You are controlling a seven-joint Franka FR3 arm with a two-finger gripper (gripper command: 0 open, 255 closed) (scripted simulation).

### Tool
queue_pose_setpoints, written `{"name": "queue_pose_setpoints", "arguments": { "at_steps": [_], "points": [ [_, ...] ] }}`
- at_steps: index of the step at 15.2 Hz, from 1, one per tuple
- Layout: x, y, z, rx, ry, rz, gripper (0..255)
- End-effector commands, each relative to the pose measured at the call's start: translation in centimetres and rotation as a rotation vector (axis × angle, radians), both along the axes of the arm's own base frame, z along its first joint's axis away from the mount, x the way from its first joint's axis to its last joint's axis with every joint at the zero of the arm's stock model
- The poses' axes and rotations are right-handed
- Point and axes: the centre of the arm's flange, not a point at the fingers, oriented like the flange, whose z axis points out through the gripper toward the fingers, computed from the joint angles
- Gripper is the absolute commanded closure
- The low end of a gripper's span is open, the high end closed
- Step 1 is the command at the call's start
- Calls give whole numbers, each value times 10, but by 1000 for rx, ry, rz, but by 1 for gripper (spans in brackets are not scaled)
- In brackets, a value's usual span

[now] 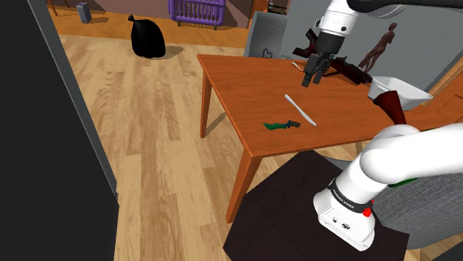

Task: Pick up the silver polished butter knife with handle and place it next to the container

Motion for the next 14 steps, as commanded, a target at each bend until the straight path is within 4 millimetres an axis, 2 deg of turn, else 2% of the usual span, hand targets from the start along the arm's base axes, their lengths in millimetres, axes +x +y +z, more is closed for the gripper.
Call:
{"name": "queue_pose_setpoints", "arguments": {
  "at_steps": [1,14],
  "points": [
    [11,-15,-16,-13,-11,-42,0],
    [61,-132,-111,-88,-68,-308,0]
  ]
}}
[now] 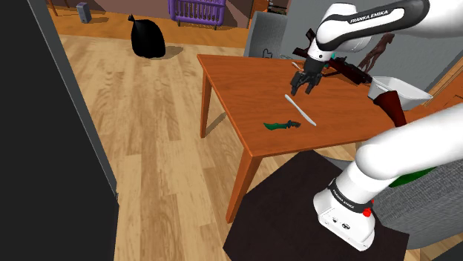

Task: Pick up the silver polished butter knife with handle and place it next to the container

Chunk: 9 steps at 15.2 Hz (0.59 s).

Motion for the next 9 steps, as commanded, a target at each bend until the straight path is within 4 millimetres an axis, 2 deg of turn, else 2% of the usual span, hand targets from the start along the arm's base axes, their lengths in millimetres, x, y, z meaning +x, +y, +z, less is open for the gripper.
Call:
{"name": "queue_pose_setpoints", "arguments": {
  "at_steps": [1,6,9],
  "points": [
    [5,-22,-12,-13,-10,-42,0],
    [16,-72,-46,-42,-32,-144,0],
    [17,-74,-57,-43,-33,-148,0]
  ]
}}
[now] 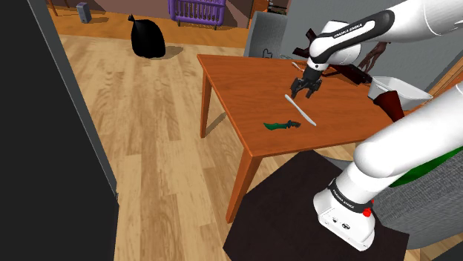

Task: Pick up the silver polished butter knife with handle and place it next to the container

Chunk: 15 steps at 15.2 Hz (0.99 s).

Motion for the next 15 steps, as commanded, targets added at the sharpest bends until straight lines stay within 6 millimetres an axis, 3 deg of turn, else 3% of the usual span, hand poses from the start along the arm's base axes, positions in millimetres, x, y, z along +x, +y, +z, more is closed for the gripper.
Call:
{"name": "queue_pose_setpoints", "arguments": {
  "at_steps": [1,5,13,14,15],
  "points": [
    [0,-2,-10,-2,-1,-3,0],
    [2,-3,-34,-2,-1,-3,0],
    [1,-3,-34,-2,-1,-3,0],
    [1,-3,-34,-2,-1,-3,255],
    [1,-3,-34,-2,-1,-3,255]
  ]
}}
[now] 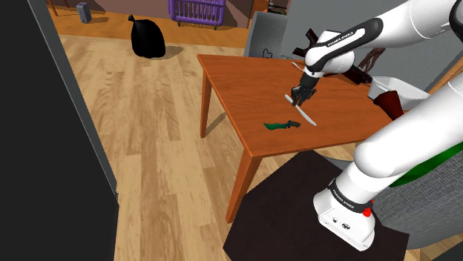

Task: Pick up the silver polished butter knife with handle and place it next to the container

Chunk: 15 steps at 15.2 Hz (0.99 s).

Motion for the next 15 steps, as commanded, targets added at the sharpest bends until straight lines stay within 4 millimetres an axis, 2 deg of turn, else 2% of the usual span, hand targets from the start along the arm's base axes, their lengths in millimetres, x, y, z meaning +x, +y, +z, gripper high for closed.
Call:
{"name": "queue_pose_setpoints", "arguments": {
  "at_steps": [1,8,15],
  "points": [
    [0,0,0,0,0,0,255],
    [0,0,0,0,0,0,255],
    [0,0,37,0,0,0,255]
  ]
}}
